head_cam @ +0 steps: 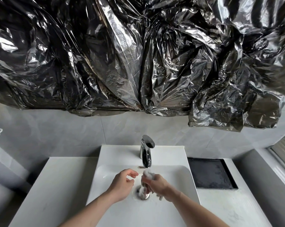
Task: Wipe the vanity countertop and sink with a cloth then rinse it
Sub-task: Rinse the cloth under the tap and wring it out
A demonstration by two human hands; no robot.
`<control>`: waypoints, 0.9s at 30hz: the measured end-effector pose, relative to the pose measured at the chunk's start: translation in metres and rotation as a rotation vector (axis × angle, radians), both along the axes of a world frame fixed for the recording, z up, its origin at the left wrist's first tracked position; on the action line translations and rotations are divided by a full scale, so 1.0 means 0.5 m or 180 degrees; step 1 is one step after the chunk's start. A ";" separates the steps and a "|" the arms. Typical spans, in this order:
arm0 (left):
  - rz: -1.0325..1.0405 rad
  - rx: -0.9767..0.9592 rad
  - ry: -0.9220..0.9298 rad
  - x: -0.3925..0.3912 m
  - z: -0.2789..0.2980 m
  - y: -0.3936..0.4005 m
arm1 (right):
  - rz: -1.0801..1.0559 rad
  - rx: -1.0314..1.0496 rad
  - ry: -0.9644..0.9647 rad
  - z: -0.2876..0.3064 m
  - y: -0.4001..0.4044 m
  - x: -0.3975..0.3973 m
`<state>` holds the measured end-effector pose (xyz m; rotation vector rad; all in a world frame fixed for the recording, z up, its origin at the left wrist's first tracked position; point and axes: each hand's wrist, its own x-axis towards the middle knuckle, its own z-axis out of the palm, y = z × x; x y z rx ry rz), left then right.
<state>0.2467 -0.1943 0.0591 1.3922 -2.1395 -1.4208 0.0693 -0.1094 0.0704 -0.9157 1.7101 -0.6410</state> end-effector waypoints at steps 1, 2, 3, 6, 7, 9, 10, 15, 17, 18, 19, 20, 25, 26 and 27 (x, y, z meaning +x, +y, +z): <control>-0.0009 -0.0013 0.0004 0.003 -0.001 0.004 | -0.0082 0.0040 -0.0145 -0.004 0.009 -0.004; -0.0023 -0.0030 0.0004 0.004 -0.001 0.009 | -0.0179 0.0069 -0.0295 -0.008 0.017 -0.009; -0.0039 -0.0049 0.0001 0.005 -0.001 0.013 | -0.0266 0.0068 -0.0390 -0.012 0.023 -0.016; -0.0078 -0.0137 0.0007 0.001 0.017 0.018 | -0.0276 0.0023 -0.0331 -0.013 0.031 -0.027; -0.0113 -0.0241 0.0037 -0.002 0.029 0.017 | -0.0245 -0.0006 -0.0296 -0.012 0.031 -0.027; -0.0220 -0.0586 0.0134 -0.015 0.061 0.012 | -0.0193 -0.0045 -0.0185 -0.012 0.029 -0.027; -0.0259 -0.0772 0.0185 -0.025 0.080 0.009 | -0.0192 -0.0050 -0.0093 -0.013 0.028 -0.026; -0.0544 -0.1626 0.0238 -0.081 0.172 -0.023 | -0.0208 -0.0024 0.0065 -0.009 0.006 -0.017; -0.0797 -0.1849 -0.0038 -0.098 0.193 -0.032 | -0.0255 0.0008 -0.0007 -0.004 -0.006 -0.013; -0.0922 -0.1890 -0.0224 -0.103 0.199 -0.034 | -0.0256 0.0011 -0.0065 0.000 -0.010 -0.008; -0.1033 -0.1913 -0.0400 -0.107 0.203 -0.034 | -0.0221 0.0016 -0.0108 0.011 -0.011 -0.002; -0.1131 -0.1918 -0.0543 -0.109 0.204 -0.033 | -0.0186 -0.0019 -0.0121 0.012 -0.012 0.000; -0.1211 -0.1777 -0.0807 -0.110 0.192 -0.017 | -0.0093 0.0015 -0.0178 0.022 0.004 -0.003; -0.1222 -0.1778 -0.0843 -0.110 0.191 -0.013 | -0.0145 0.0072 -0.0248 0.025 0.011 -0.003; -0.1241 -0.1780 -0.0874 -0.110 0.192 -0.009 | -0.0189 0.0100 -0.0266 0.023 0.017 -0.006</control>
